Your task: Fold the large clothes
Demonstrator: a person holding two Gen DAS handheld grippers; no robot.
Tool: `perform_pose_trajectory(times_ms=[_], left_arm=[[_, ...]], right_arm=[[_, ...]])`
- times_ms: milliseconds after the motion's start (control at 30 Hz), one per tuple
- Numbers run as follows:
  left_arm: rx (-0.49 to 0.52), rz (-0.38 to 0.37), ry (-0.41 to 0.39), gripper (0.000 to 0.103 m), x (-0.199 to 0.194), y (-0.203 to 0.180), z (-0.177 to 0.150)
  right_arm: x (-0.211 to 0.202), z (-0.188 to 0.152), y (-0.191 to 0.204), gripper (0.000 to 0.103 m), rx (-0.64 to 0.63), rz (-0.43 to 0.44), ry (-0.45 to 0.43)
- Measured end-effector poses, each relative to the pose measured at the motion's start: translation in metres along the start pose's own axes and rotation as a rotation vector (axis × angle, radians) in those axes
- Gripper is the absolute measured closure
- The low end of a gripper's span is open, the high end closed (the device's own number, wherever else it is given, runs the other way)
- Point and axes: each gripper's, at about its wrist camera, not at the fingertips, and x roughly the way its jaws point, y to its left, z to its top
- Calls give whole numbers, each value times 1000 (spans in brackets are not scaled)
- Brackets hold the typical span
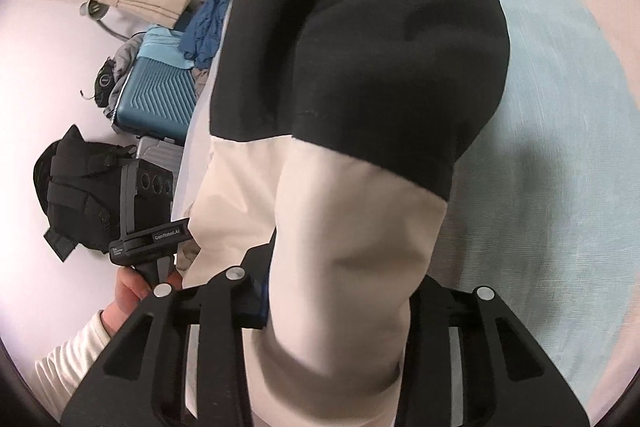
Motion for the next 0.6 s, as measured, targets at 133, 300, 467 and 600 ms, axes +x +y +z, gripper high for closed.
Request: perform_pose_trajectory(times_ms=[133, 300, 467, 600], left_arm=[[14, 4, -10, 91, -3, -16, -8], [54, 9, -33, 91, -10, -29, -12], [97, 5, -56, 91, -27, -49, -18], [145, -1, -58, 91, -36, -83, -24]], right_arm=[[-8, 0, 17, 70, -48, 0, -17], [-30, 2, 30, 70, -116, -1, -41], [-58, 6, 45, 71, -154, 8, -79], [-95, 1, 51, 71, -157, 7, -116]])
